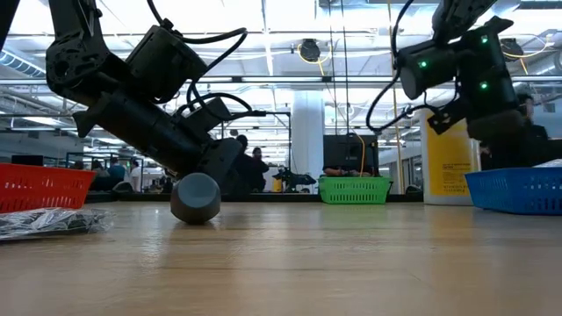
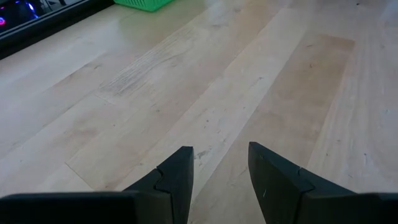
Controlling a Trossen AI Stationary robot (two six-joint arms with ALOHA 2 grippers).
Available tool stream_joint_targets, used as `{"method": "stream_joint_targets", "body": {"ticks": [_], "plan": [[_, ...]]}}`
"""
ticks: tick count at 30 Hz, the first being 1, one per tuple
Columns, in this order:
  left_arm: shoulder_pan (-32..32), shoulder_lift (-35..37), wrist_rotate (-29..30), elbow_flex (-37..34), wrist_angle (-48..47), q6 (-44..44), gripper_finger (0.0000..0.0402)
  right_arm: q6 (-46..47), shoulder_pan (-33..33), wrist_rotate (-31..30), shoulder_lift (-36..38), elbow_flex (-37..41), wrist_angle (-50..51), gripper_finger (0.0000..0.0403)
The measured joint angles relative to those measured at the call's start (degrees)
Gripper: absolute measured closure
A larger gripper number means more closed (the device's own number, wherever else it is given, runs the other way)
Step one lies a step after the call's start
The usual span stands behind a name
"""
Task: Pick & Place Travel size toiletries
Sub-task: Put the black hairbrush into the blue bin
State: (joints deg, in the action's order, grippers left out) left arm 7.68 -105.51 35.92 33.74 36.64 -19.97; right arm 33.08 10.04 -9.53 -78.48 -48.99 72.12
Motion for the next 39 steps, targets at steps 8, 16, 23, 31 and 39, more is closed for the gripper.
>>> {"method": "stream_joint_targets", "body": {"ticks": [8, 16, 23, 31, 39], "plan": [[0.0, 0.0, 0.0, 0.0, 0.0, 0.0, 0.0249, 1.5, -0.2, 7.5, 3.8, -1.4, 7.2, 0.0397], [0.0, 0.0, 0.0, 0.0, -0.1, 0.0, 0.0250, 2.1, -0.9, 10.1, 3.4, 5.4, 2.2, 0.0397], [0.0, 0.0, 0.0, 0.0, -0.1, 0.0, 0.0249, 2.2, -0.9, 1.8, 3.5, 6.9, -4.8, 0.0397], [0.0, 0.0, 0.0, 0.0, -0.1, 0.0, 0.0250, 3.2, -0.9, 3.8, 4.0, 5.4, 0.0, 0.0397], [0.0, 0.0, 0.0, 0.0, 0.0, 0.0, 0.0250, 11.4, -2.5, -2.6, 11.1, 3.7, -3.1, 0.0397]]}}
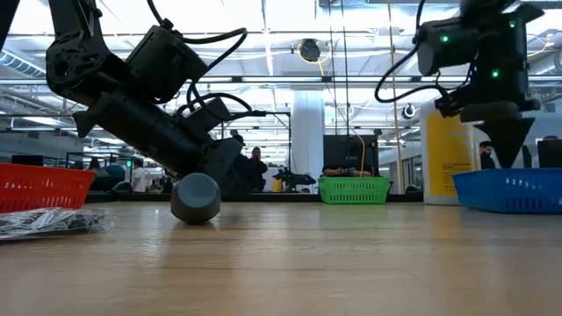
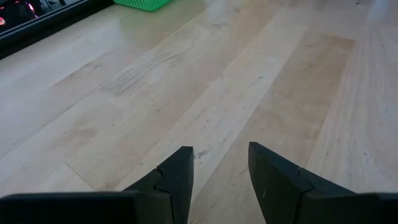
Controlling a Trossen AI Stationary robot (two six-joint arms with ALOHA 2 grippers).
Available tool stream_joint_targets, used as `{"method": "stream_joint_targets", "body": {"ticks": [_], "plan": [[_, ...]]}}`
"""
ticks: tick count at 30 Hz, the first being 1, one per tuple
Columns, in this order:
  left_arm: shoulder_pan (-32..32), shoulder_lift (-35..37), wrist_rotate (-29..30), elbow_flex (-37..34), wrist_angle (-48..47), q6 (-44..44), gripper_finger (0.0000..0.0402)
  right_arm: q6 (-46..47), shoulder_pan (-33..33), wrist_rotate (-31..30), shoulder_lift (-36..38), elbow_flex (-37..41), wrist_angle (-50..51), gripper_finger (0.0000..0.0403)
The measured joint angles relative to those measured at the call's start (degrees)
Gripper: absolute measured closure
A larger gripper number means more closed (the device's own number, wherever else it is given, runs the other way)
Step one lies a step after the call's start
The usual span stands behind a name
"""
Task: Pick & Place Travel size toiletries
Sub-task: Put the black hairbrush into the blue bin
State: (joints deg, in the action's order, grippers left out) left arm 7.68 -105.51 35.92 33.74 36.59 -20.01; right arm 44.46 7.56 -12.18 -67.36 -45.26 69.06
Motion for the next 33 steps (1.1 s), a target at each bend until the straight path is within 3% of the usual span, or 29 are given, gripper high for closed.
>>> {"method": "stream_joint_targets", "body": {"ticks": [8, 14, 18, 22, 25, 29, 31, 33], "plan": [[0.0, 0.0, 0.0, 0.0, -0.3, 0.1, 0.0249, 2.0, -0.2, -1.6, 2.6, 10.1, -12.0, 0.0397], [0.0, 0.0, 0.0, 0.0, -0.4, 0.0, 0.0250, 1.1, -0.2, 0.0, 5.4, 3.9, -8.2, 0.0401], [0.0, 0.0, 0.0, 0.0, -0.3, 0.0, 0.0250, -2.1, -0.5, -4.0, 9.2, 1.4, -17.4, 0.0402], [0.0, 0.0, 0.0, 0.0, -0.3, 0.0, 0.0249, -12.5, -2.6, -5.7, 11.9, 8.2, -42.7, 0.0399], [0.0, 0.0, 0.0, 0.0, -0.4, 1.1, 0.0249, -21.3, -4.6, -2.5, 11.0, 18.6, -72.7, 0.0395], [0.3, 1.6, -4.9, 0.0, -2.0, 7.6, 0.0249, -31.8, -6.1, 7.9, 1.2, 33.0, -122.5, 0.0391], [1.0, 4.4, -7.4, 0.3, -5.7, 9.5, 0.0249, -35.2, -6.6, 10.9, -5.4, 36.2, -139.1, 0.0388], [2.1, 8.5, -7.5, 1.1, -12.9, 8.3, 0.0250, -37.8, -7.3, 12.3, -11.4, 36.9, -147.8, 0.0384]]}}
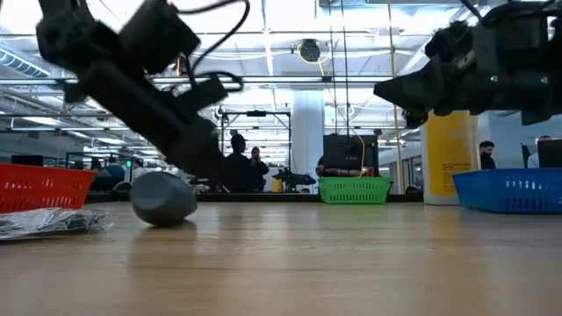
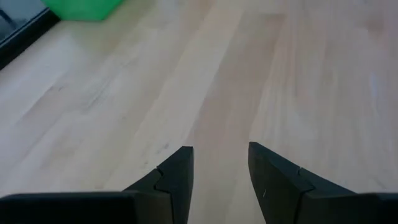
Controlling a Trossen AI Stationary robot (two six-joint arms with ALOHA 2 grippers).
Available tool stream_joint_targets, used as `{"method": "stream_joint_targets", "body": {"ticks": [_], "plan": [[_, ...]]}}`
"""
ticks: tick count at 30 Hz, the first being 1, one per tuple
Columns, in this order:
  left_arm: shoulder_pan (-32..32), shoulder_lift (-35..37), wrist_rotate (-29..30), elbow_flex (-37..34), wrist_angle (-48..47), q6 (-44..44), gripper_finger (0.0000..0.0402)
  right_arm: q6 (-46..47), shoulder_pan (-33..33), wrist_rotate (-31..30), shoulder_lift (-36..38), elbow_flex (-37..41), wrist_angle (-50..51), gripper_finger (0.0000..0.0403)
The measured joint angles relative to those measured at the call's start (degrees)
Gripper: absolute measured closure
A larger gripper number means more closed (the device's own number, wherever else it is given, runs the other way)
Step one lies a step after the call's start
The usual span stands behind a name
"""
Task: Pick & Place Travel size toiletries
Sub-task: Put the black hairbrush into the blue bin
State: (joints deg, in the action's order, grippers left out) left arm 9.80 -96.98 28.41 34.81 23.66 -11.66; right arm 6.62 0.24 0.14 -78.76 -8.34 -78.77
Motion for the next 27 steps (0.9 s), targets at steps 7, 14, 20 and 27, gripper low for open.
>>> {"method": "stream_joint_targets", "body": {"ticks": [7, 14, 20, 27], "plan": [[5.8, 16.3, -0.1, 5.9, -36.1, -12.9, 0.0250, -8.9, -2.1, 0.1, -14.3, -8.5, 0.5, 0.0366], [12.8, 24.5, -12.2, 8.7, -53.5, -19.9, 0.0250, -16.1, -4.6, 0.2, -24.5, -19.5, 2.4, 0.0333], [20.0, 21.9, -20.6, 5.6, -48.6, -27.2, 0.0246, -16.4, -6.8, 0.2, -31.0, -24.8, 2.5, 0.0295], [22.1, 17.3, -13.3, 2.0, -33.9, -31.1, 0.0161, -18.4, -7.5, 0.2, -32.8, -26.7, 2.2, 0.0268]]}}
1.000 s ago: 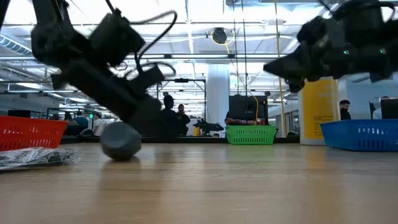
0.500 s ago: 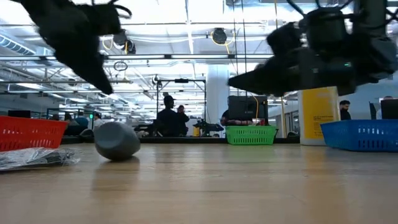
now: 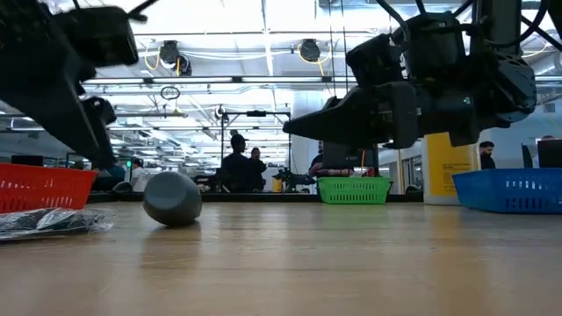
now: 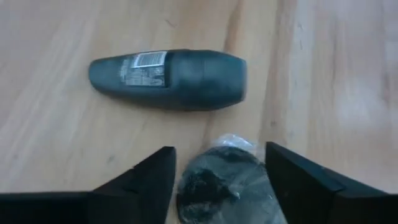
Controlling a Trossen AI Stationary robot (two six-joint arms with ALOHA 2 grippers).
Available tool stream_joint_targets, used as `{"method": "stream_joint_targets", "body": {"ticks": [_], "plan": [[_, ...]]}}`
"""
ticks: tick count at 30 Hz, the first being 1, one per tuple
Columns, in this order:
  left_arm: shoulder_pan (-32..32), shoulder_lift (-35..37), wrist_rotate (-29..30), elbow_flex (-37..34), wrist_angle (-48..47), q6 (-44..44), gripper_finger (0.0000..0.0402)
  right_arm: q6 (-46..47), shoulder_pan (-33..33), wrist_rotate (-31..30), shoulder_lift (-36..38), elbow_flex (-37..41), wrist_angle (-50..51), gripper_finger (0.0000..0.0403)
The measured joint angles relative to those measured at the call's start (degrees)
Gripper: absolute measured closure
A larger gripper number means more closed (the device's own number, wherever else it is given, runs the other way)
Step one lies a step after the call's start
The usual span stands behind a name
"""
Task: Pick & Place Travel size toiletries
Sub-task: Put the black hairbrush into the blue bin
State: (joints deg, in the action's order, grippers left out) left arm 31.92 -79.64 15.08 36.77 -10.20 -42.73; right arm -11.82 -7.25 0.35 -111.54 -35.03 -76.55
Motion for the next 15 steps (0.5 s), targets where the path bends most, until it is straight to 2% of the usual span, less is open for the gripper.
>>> {"method": "stream_joint_targets", "body": {"ticks": [4, 8, 11, 15], "plan": [[-0.5, -4.0, 0.5, -0.1, 1.4, 0.5, 0.0113, 0.1, 0.0, 0.0, 0.4, -0.1, 0.0, 0.0267], [-0.5, -8.2, 0.1, -0.1, 1.8, 4.0, 0.0098, 0.2, 0.0, 0.0, 0.4, -0.1, 0.1, 0.0272], [-0.6, -11.0, -2.1, 0.0, 4.9, 6.4, 0.0112, 0.2, 0.0, 0.0, 0.4, -0.1, 0.3, 0.0272], [-1.1, -13.5, -6.6, 0.1, 8.8, 8.5, 0.0173, 0.2, 0.0, -0.1, 0.4, -0.1, 0.1, 0.0271]]}}
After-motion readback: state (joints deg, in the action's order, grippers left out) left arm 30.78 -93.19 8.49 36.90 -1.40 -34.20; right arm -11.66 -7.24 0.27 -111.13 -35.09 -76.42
